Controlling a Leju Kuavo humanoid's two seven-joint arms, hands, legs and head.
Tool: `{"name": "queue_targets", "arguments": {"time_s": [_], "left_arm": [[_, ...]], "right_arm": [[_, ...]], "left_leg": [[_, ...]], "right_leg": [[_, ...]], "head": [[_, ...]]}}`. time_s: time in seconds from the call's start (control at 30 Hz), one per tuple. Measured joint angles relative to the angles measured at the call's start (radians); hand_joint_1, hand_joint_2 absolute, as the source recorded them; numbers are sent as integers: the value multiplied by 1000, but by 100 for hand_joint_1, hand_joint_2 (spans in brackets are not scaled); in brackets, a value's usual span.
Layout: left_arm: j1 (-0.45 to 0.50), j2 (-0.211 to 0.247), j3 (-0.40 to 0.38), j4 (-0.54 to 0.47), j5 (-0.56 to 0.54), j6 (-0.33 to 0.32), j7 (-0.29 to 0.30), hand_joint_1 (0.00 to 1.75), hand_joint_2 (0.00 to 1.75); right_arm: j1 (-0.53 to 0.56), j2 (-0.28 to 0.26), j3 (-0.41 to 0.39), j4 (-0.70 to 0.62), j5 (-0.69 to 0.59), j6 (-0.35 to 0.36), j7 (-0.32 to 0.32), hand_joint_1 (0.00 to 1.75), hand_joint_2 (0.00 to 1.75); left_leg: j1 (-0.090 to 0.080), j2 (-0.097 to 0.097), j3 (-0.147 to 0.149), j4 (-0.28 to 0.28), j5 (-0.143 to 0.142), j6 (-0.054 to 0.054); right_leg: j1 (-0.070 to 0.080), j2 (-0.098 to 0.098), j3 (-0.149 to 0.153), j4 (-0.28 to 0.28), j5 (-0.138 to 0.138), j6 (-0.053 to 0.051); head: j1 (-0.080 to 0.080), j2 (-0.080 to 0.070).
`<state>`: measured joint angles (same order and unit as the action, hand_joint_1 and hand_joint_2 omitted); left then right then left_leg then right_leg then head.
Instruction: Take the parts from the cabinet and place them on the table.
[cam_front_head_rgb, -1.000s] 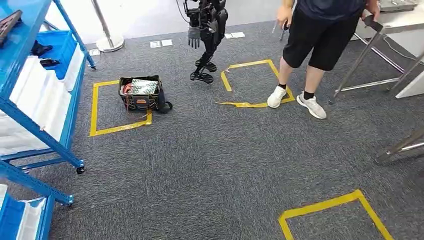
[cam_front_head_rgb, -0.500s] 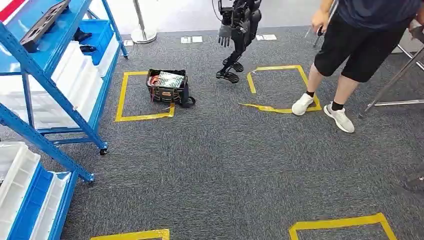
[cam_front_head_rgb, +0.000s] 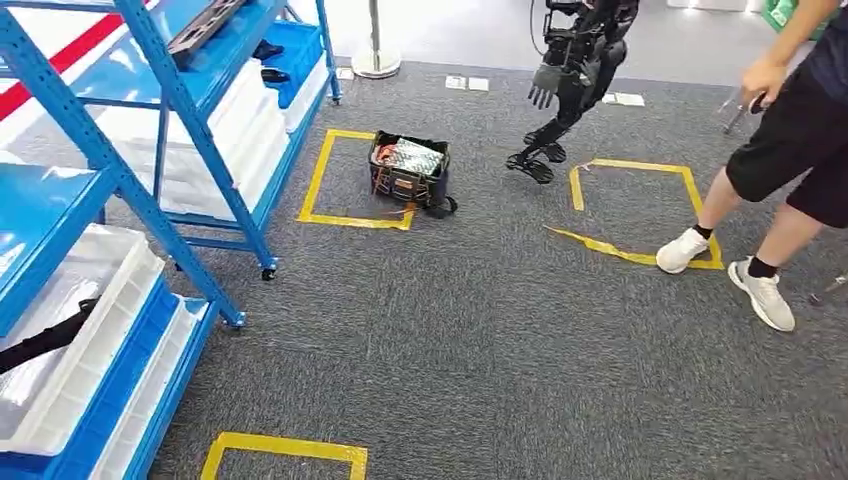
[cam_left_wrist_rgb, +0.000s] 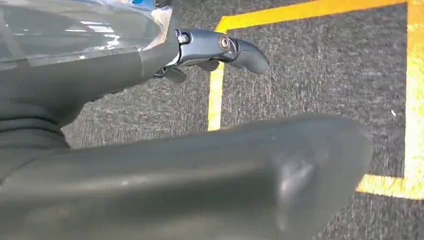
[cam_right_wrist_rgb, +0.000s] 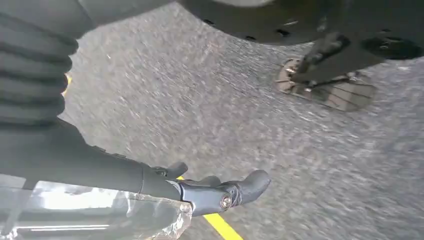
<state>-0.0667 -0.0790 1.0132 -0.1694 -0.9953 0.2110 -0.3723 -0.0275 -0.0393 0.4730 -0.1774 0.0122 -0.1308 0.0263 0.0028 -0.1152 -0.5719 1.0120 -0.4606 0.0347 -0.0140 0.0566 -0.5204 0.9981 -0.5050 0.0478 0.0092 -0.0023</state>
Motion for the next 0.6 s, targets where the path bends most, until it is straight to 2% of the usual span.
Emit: {"name": "queue_targets", "arguments": {"time_s": [0.1, 0.13, 0.17, 0.2, 0.23, 0.27, 0.3, 0.33, 0.37, 0.4, 0.43, 0.47, 0.5, 0.57, 0.6], "left_arm": [[5, 0, 0, 0, 0, 0, 0, 0, 0], [8, 2, 1, 0, 0, 2, 0, 0, 0], [9, 2, 1, 0, 0, 2, 0, 0, 0], [9, 2, 1, 0, 0, 3, 0, 0, 0], [7, 1, 1, 0, 0, 3, 0, 0, 0], [6, 1, 0, 0, -1, 3, 0, 0, 0], [6, 1, 0, 0, -1, 3, 0, 0, 0], [8, 0, 0, 0, -1, 3, 0, 0, 0], [10, 1, 0, 0, -1, 3, 0, 0, 0], [11, 1, 1, 0, -1, 3, 0, 0, 0], [10, 2, 0, 0, -2, 4, 0, 0, 0], [8, 2, 0, 0, -2, 4, 0, 0, 0], [3, 2, 0, 0, -2, 4, 1, 0, 0], [-1, 2, 0, 0, -3, 5, 1, 0, 0], [0, 2, 0, 0, -5, 6, 1, 0, 0]], "right_arm": [[-5, 0, 0, 0, 0, 0, 2, 0, 175], [-5, 2, 0, 0, 0, 0, 2, 0, 175], [-7, 3, 0, 0, -1, 0, 2, 0, 175], [-5, 1, 0, 0, -1, -1, 2, 0, 175], [-3, 1, 0, 0, -2, -2, 2, 0, 175], [1, 1, 0, 0, -3, -2, 2, 0, 175], [3, 0, 0, 0, -3, -2, 3, 0, 175], [4, 0, 0, 0, -4, -2, 3, 0, 175], [3, 1, 0, 0, -4, -2, 3, 0, 175], [2, 1, 0, 0, -4, -2, 3, 0, 175], [1, 1, 0, 0, -4, -2, 3, 0, 175], [0, 1, 0, 0, -4, -2, 3, 0, 175], [2, 0, 0, 0, -5, -2, 3, 0, 175], [1, 0, 0, 0, -5, -2, 3, 0, 175], [-1, 1, 0, 0, -5, -2, 5, 0, 175]], "left_leg": [[5, -15, -5, -6, 8, -14], [4, -27, -11, -6, 11, -22], [3, 18, -19, 12, -7, -22], [1, 68, -42, 59, -46, -24], [2, 92, -75, 129, -88, -28], [4, 103, -113, 210, -126, -31], [5, 108, -147, 284, -152, -34], [7, 109, -157, 307, -151, -34], [8, 112, -143, 283, -129, -35], [9, 117, -108, 226, -97, -35], [9, 135, -41, 112, -52, -34], [8, 181, 14, 28, -32, -32], [3, 208, 28, -2, -37, -30], [-2, 182, 22, 0, -31, -16], [-5, 172, 20, 0, -30, -12]], "right_leg": [[7, -17, 6, 4, 3, -12], [-1, -30, 4, -4, 11, -24], [-7, -43, 5, -8, 16, -32], [-6, -52, 2, -9, 17, -45], [-3, -64, 0, -9, 16, -47], [0, -80, 0, -9, 15, -49], [3, -97, -3, -8, 15, -51], [5, -109, -5, -8, 15, -51], [5, -121, -12, -8, 15, -51], [5, -132, -11, -8, 15, -51], [4, -146, -10, -8, 12, -49], [6, -153, 5, -6, 12, -48], [17, -161, 2, -3, 8, -41], [17, -180, 7, -3, 7, -31], [15, -188, 10, -4, 7, -27]], "head": [[-1, 0], [-2, 0], [-2, 0], [-9, 0], [-13, 0], [-11, 0], [-11, 0], [-11, 0], [-11, 0], [-13, 0], [-12, 0], [-14, 0], [-16, 0], [-8, 0], [-10, 0]]}}
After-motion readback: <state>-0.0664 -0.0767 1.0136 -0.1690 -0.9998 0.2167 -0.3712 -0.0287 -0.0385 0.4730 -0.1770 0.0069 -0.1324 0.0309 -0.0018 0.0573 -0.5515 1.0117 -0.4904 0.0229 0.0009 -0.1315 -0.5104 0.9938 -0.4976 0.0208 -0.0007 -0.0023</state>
